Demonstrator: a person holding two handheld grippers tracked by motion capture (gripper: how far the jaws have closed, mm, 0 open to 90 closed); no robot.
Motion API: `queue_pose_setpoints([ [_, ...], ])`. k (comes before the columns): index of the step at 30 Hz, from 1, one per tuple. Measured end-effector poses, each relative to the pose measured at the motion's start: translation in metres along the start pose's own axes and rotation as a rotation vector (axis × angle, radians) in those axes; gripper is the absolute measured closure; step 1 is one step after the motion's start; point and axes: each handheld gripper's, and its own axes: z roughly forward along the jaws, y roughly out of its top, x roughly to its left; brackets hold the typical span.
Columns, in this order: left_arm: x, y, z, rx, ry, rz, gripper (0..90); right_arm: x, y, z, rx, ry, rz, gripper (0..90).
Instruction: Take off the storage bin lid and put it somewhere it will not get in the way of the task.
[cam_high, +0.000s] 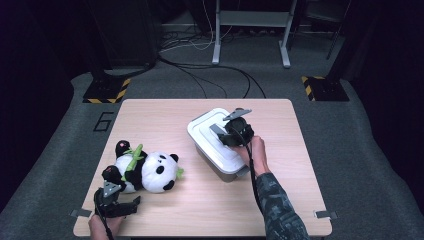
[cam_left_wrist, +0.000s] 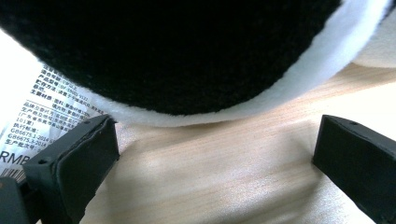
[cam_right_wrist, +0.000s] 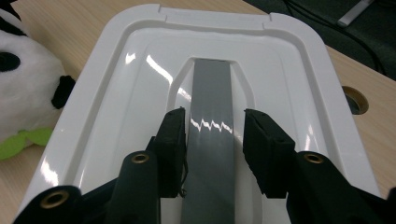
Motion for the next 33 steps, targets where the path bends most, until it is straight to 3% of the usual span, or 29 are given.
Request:
queue_pose_setpoints([
  [7,0.000,0.000,0.000,0.002,0.002,-0.001,0.0,-0.002,-0.001,0.001,-0.007,0.032,0.018,65.9],
  [16,0.000,0.000,0.000,0.002,0.002,-0.003,0.0,0.000,0.000,-0.002,-0.020,0.011,0.030,66.8],
  [24,0.000,0.000,-0.001,0.011,-0.003,0.003,0.0,-0.002,0.007,-0.019,-0.073,0.002,0.038,66.9],
  [33,0.000,0.001,-0.001,0.015,-0.004,0.004,0.0,-0.008,0.012,-0.043,-0.096,-0.024,0.049,66.9],
])
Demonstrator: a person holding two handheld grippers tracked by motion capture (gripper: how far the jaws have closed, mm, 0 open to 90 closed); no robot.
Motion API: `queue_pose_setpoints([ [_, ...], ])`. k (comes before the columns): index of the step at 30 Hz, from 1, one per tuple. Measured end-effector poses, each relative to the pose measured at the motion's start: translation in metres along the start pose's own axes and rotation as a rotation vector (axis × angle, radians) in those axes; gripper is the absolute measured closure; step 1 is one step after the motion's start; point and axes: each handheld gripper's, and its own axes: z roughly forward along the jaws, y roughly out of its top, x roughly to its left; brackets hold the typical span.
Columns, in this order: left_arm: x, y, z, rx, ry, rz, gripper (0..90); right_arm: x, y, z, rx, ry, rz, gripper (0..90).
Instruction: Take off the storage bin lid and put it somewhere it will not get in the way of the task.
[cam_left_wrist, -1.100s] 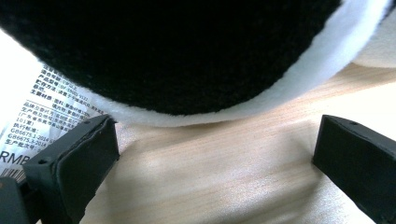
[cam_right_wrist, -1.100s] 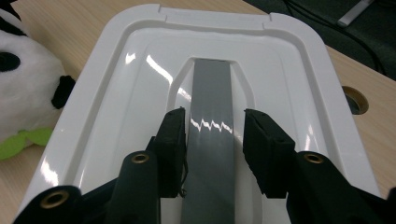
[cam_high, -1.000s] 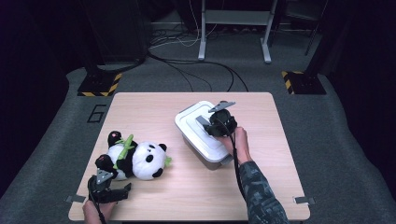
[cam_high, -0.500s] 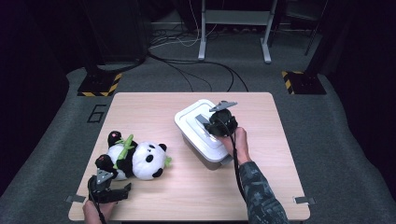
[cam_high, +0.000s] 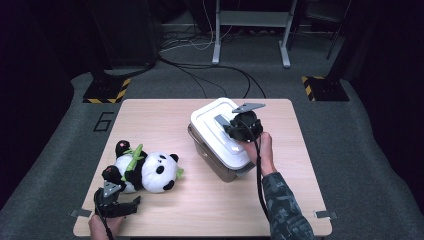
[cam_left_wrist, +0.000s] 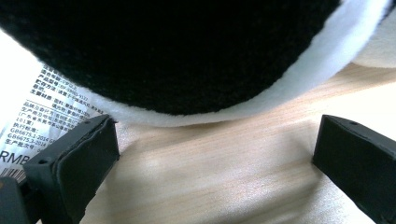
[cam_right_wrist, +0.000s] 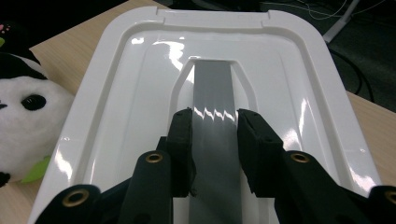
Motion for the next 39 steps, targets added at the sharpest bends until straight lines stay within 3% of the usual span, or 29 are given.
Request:
queue_pose_setpoints([
  [6,0.000,0.000,0.000,0.001,0.001,0.008,0.0,-0.005,0.000,-0.014,-0.006,-0.025,0.005,66.9],
  [16,0.000,0.000,0.000,0.001,0.000,0.008,0.0,-0.024,-0.009,-0.040,-0.022,-0.081,0.059,66.9],
  [39,-0.001,-0.001,0.001,-0.022,0.004,-0.010,0.0,-0.079,-0.050,-0.078,-0.028,-0.231,0.211,66.9],
])
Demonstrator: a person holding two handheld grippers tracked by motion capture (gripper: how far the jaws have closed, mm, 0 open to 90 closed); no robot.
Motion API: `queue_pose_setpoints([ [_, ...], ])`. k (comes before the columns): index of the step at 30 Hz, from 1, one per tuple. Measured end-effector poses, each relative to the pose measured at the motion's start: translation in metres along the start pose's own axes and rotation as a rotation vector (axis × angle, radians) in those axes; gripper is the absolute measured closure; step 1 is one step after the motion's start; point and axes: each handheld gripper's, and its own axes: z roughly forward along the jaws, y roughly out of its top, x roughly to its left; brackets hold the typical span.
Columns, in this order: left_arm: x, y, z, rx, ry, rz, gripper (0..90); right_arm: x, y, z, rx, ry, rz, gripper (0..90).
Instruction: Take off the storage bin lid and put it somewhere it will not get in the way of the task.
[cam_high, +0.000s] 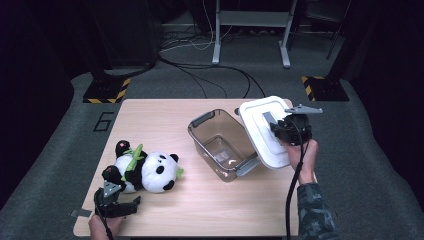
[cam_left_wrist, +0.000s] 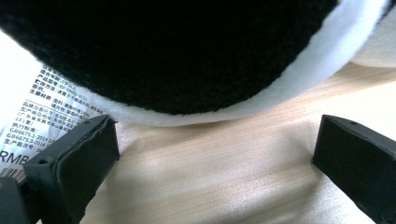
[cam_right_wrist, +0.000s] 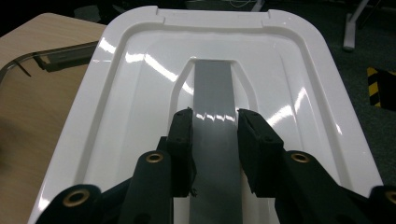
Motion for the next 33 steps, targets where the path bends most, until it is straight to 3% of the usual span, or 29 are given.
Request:
queue_pose_setpoints([
  [15,0.000,0.000,0.000,0.002,0.001,0.000,0.0,-0.032,-0.023,0.007,0.038,-0.089,0.101,66.9],
  [33,0.000,0.000,0.000,0.002,0.002,0.000,0.0,-0.049,-0.053,0.032,0.084,-0.155,0.202,66.8],
])
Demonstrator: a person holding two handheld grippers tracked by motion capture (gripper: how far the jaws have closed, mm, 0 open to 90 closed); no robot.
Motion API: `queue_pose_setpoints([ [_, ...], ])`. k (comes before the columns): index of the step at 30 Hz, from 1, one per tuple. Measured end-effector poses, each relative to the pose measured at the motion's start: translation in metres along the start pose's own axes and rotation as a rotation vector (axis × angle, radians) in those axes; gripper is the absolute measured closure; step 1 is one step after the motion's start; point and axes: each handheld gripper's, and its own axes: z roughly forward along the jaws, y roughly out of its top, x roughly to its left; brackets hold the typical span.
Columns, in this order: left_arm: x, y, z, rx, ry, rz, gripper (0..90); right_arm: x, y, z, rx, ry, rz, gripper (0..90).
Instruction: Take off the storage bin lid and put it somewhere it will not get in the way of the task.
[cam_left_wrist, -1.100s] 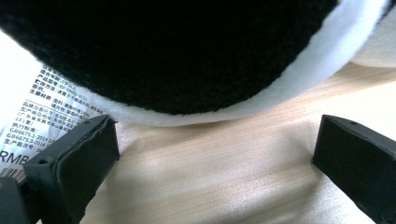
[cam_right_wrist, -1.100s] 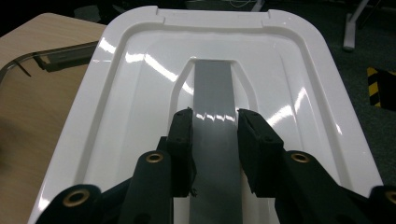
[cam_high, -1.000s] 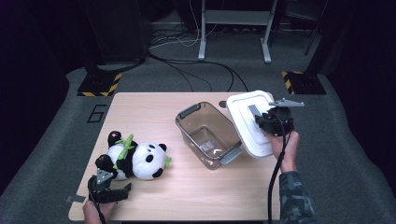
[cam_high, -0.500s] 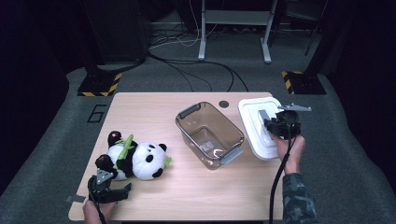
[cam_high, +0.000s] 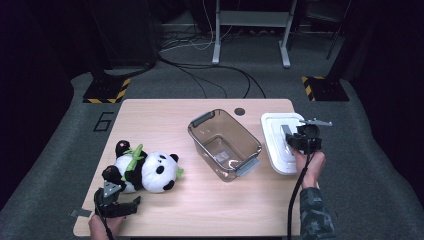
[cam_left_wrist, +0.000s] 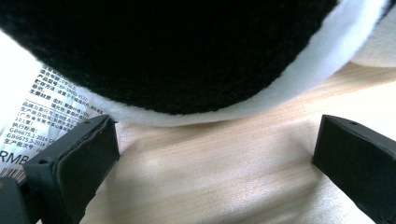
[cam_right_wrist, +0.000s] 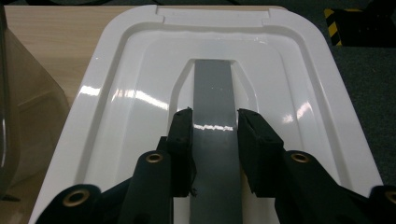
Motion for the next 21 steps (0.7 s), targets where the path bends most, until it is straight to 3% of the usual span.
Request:
queue_pose_setpoints([
  [21,0.000,0.000,0.000,0.000,-0.001,-0.001,0.0,-0.004,-0.018,0.029,0.056,-0.005,0.049,66.8],
])
